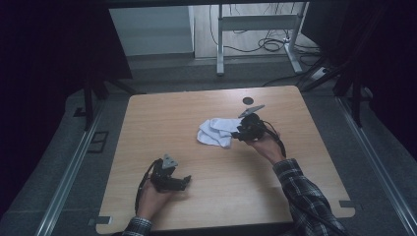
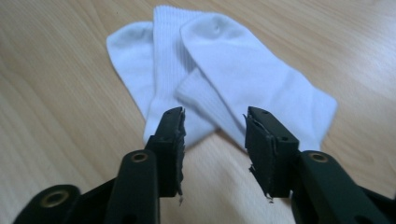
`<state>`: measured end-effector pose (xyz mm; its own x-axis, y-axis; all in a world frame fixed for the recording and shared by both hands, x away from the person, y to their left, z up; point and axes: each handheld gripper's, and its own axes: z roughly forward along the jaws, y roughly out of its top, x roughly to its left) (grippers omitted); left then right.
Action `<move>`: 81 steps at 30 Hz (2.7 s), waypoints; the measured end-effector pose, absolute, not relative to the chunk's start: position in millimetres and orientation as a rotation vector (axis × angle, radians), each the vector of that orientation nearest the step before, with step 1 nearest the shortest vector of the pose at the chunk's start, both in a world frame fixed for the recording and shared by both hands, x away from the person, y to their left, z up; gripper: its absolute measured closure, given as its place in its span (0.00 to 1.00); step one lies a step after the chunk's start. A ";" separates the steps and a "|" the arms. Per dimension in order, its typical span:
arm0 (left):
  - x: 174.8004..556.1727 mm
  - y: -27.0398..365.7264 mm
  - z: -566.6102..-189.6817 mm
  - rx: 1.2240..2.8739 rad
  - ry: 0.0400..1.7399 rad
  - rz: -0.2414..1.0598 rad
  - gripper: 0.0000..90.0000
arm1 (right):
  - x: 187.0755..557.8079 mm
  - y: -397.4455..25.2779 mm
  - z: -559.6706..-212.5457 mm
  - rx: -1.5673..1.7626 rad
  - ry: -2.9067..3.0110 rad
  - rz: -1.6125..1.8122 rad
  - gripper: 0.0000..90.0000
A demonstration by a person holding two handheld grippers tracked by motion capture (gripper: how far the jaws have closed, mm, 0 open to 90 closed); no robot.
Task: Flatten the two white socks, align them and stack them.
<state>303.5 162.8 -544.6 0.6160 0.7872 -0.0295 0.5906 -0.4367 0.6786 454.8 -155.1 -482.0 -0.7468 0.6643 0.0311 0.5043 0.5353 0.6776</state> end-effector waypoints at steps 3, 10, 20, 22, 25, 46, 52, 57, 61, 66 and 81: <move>303.8 162.8 -544.6 2.181 1.075 0.387 0.12 | 462.8 -142.1 -483.8 0.978 2.549 1.014 0.67; 304.2 162.3 -544.6 2.179 1.075 0.384 0.12 | 481.5 -117.7 -491.1 0.974 2.576 1.014 0.69; 304.8 161.9 -544.6 2.182 1.070 0.382 0.12 | 502.5 -101.2 -507.8 1.021 2.559 0.987 0.58; 304.8 161.9 -544.6 2.182 1.070 0.382 0.12 | 503.7 -99.7 -512.0 1.008 2.555 0.952 0.66; 304.7 161.8 -544.6 2.181 1.071 0.382 0.12 | 503.7 -99.8 -513.2 1.032 2.562 0.953 0.81; 304.7 161.8 -544.6 2.181 1.071 0.383 0.12 | 507.2 -97.7 -501.0 1.022 2.556 1.050 0.62; 304.5 161.7 -544.6 2.180 1.074 0.380 0.12 | 511.6 -85.0 -516.8 0.992 2.559 0.947 0.77; 304.6 161.6 -544.7 2.179 1.074 0.382 0.12 | 512.4 -89.7 -512.4 1.045 2.551 0.957 0.96; 304.7 161.8 -544.6 2.181 1.071 0.382 0.12 | 510.0 -95.6 -499.3 1.039 2.546 0.965 0.96; 304.7 161.8 -544.6 2.182 1.071 0.384 0.12 | 505.1 -110.7 -476.7 1.061 2.518 1.024 0.96; 304.7 161.8 -544.6 2.182 1.070 0.382 0.12 | 492.0 -188.8 -425.3 1.206 2.378 1.201 0.96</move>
